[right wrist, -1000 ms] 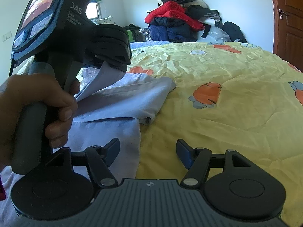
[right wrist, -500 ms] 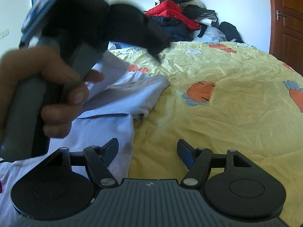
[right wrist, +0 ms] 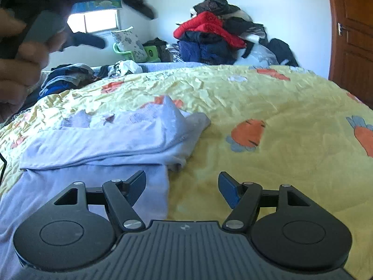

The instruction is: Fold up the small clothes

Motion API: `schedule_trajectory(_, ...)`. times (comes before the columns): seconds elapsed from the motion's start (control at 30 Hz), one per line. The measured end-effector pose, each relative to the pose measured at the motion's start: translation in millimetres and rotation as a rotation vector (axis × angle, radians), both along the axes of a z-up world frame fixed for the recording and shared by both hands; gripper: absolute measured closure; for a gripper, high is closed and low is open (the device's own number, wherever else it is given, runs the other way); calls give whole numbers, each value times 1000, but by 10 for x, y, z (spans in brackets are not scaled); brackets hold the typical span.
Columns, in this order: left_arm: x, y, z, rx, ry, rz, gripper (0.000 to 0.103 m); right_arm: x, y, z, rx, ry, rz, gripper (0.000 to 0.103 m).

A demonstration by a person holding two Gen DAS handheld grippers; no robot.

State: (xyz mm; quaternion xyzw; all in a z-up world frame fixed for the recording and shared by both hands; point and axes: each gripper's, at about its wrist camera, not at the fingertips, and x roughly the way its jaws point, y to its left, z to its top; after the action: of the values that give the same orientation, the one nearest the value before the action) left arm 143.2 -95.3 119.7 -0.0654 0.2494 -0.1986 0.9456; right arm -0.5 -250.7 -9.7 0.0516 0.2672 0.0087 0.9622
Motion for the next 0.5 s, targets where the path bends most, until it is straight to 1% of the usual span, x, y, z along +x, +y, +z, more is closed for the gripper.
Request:
schedule_trajectory(0.1, -7, 267, -116, 116, -27, 127, 14, 83, 60, 98, 11, -34, 43, 30)
schedule_trajectory(0.13, -21, 359, -213, 168, -28, 176, 14, 128, 86, 138, 25, -48, 64, 30)
schedule_trajectory(0.17, -37, 441, -315, 210, -22, 210, 14, 185, 118, 175, 44, -53, 93, 30)
schedule_trajectory(0.23, -83, 590, -510, 267, 2, 249, 14, 322, 202, 235, 88, -60, 175, 30)
schedule_trajectory(0.3, -117, 745, -730, 309, 45, 289, 14, 475, 284, 265, 137, -67, 243, 29)
schedule_trajectory(0.37, -129, 881, -899, 321, 92, 324, 14, 711, 305, 228, 178, -32, 269, 29)
schedule_trajectory(0.43, -149, 1017, -1021, 317, 129, 347, 14, 968, 268, 142, 191, 33, 246, 29)
schedule_trajectory(0.47, -141, 1058, -1060, 320, 138, 356, 14, 1078, 205, 100, 188, 57, 220, 30)
schedule_trajectory(0.5, -164, 1085, -1087, 327, 145, 364, 14, 1160, 150, 73, 168, 70, 169, 31)
